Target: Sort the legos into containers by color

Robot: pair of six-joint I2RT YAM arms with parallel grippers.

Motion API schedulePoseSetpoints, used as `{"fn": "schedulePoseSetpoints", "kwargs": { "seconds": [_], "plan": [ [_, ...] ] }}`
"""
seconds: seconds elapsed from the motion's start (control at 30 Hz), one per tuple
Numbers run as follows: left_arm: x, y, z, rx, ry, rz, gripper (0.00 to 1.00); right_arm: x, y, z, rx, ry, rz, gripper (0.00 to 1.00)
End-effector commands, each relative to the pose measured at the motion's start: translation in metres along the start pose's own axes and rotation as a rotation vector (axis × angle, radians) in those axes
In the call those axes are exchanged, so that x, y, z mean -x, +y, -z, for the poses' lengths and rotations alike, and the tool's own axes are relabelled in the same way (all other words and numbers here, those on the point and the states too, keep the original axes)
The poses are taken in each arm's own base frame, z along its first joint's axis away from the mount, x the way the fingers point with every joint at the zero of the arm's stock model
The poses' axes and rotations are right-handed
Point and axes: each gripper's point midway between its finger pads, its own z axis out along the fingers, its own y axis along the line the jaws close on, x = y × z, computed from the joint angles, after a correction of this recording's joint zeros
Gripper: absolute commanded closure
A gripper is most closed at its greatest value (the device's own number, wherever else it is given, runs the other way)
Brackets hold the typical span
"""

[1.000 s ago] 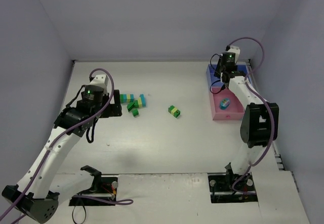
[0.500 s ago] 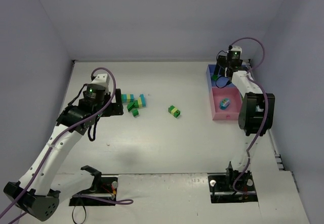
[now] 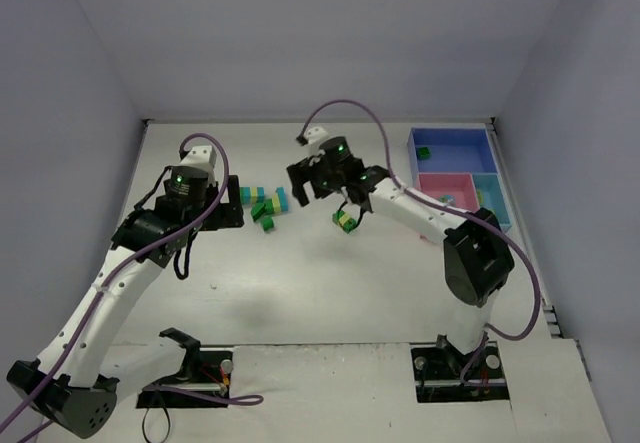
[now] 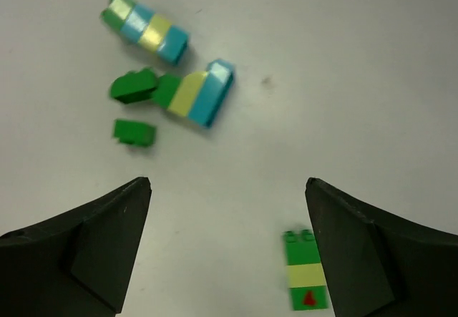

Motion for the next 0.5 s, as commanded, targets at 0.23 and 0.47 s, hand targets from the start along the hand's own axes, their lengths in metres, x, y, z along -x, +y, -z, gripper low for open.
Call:
{"fn": "schedulePoseSetpoints", "kwargs": {
  "seconds": [0.23, 0.47],
  "plan": [
    [0.022, -0.004, 0.012, -0.025, -0.082, -0.007, 0.09, -0.053, 0.112, -0.053, 0.084, 0.084, 0.024, 0.12],
    [0.015, 0.001, 0.019, -0.020, -0.081, -0.005, 0.09, -0.055, 0.137, -0.087, 0.089, 0.075, -0.009, 0.16]
  ]
}}
